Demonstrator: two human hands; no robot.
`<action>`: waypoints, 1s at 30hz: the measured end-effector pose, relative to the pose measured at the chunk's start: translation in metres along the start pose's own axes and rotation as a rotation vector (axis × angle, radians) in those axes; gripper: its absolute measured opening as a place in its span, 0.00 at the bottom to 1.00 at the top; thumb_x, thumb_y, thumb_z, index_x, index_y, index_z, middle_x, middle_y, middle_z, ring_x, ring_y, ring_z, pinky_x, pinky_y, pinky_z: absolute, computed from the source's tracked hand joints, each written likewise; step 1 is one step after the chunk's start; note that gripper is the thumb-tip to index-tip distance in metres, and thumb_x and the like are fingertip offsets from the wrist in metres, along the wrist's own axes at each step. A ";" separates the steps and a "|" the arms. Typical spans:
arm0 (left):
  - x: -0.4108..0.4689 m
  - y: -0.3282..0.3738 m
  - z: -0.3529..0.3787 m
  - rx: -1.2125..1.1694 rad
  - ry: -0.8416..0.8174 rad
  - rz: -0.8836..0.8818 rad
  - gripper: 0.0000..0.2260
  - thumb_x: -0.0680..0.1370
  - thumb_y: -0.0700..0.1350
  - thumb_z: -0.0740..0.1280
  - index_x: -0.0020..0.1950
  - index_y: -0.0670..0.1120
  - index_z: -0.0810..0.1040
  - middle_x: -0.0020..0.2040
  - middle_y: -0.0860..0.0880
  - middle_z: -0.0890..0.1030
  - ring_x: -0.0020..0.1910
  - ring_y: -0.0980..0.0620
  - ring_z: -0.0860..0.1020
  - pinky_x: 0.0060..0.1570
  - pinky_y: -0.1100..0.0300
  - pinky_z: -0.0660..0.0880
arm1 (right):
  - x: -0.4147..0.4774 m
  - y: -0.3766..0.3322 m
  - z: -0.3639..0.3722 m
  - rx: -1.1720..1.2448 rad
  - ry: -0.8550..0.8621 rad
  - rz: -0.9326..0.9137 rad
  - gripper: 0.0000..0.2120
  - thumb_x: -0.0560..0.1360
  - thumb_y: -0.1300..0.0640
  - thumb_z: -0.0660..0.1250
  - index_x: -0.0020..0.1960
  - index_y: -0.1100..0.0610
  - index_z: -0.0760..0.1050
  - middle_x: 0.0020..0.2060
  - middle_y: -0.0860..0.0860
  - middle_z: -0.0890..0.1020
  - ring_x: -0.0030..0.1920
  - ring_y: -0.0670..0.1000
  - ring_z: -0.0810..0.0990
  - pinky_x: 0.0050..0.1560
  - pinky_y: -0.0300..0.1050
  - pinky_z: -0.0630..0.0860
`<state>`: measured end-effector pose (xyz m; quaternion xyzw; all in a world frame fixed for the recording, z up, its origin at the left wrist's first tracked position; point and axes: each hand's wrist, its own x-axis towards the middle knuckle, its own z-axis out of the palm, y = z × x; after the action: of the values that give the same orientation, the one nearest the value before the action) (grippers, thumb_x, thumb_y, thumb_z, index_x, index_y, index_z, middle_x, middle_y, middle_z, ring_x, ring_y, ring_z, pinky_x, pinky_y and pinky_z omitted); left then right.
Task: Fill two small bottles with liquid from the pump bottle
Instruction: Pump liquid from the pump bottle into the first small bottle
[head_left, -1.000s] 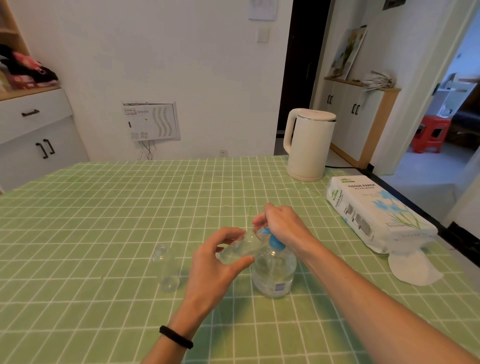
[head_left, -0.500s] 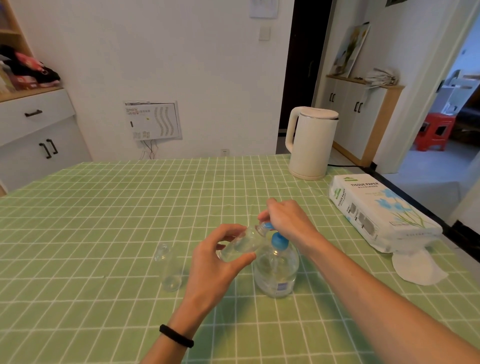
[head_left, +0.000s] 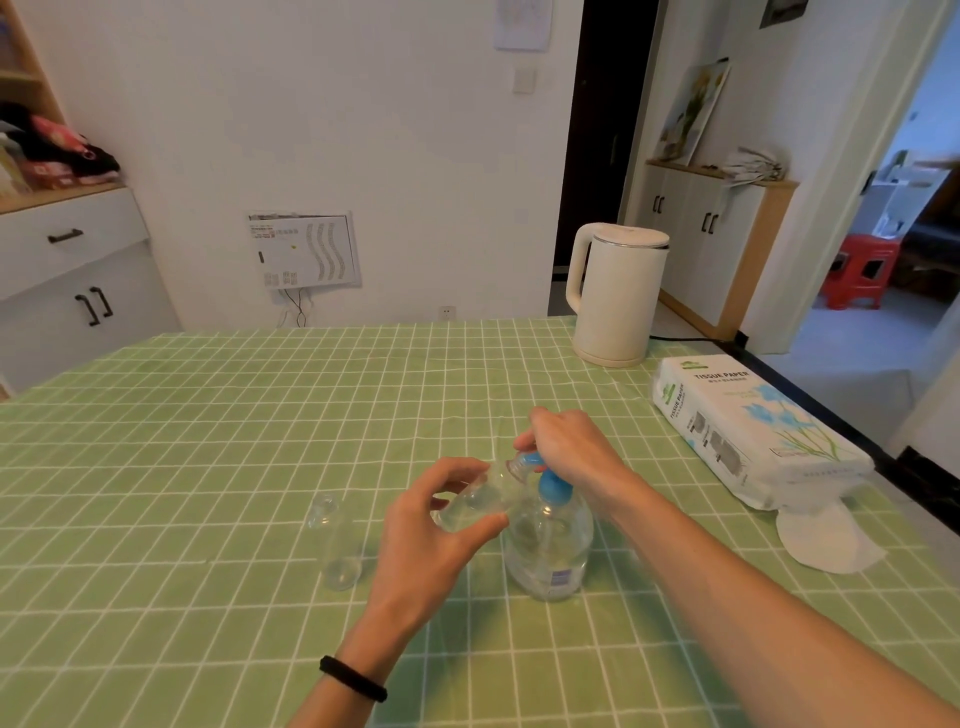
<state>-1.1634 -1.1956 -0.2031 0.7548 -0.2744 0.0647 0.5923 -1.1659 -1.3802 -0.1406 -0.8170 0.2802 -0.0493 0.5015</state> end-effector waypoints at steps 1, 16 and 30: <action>0.000 0.001 0.000 -0.004 0.001 0.001 0.19 0.70 0.43 0.83 0.56 0.57 0.83 0.53 0.62 0.86 0.55 0.58 0.83 0.53 0.71 0.74 | 0.001 -0.002 -0.001 -0.006 0.002 -0.005 0.20 0.84 0.49 0.56 0.53 0.56 0.85 0.52 0.49 0.87 0.54 0.52 0.84 0.59 0.52 0.78; 0.001 -0.005 0.001 0.024 -0.005 -0.002 0.21 0.69 0.42 0.83 0.58 0.56 0.84 0.53 0.64 0.86 0.56 0.60 0.83 0.55 0.70 0.75 | 0.000 0.007 0.008 -0.003 0.046 -0.019 0.17 0.82 0.54 0.58 0.48 0.53 0.86 0.48 0.46 0.88 0.55 0.52 0.84 0.63 0.54 0.78; 0.003 -0.001 0.000 -0.005 -0.004 0.005 0.20 0.70 0.42 0.83 0.57 0.57 0.83 0.53 0.63 0.86 0.55 0.59 0.83 0.53 0.73 0.74 | 0.001 -0.005 -0.001 -0.035 0.021 -0.027 0.19 0.84 0.52 0.55 0.56 0.57 0.85 0.51 0.47 0.86 0.53 0.50 0.84 0.58 0.52 0.76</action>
<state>-1.1604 -1.1969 -0.2026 0.7526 -0.2776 0.0642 0.5936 -1.1630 -1.3800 -0.1361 -0.8288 0.2753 -0.0594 0.4834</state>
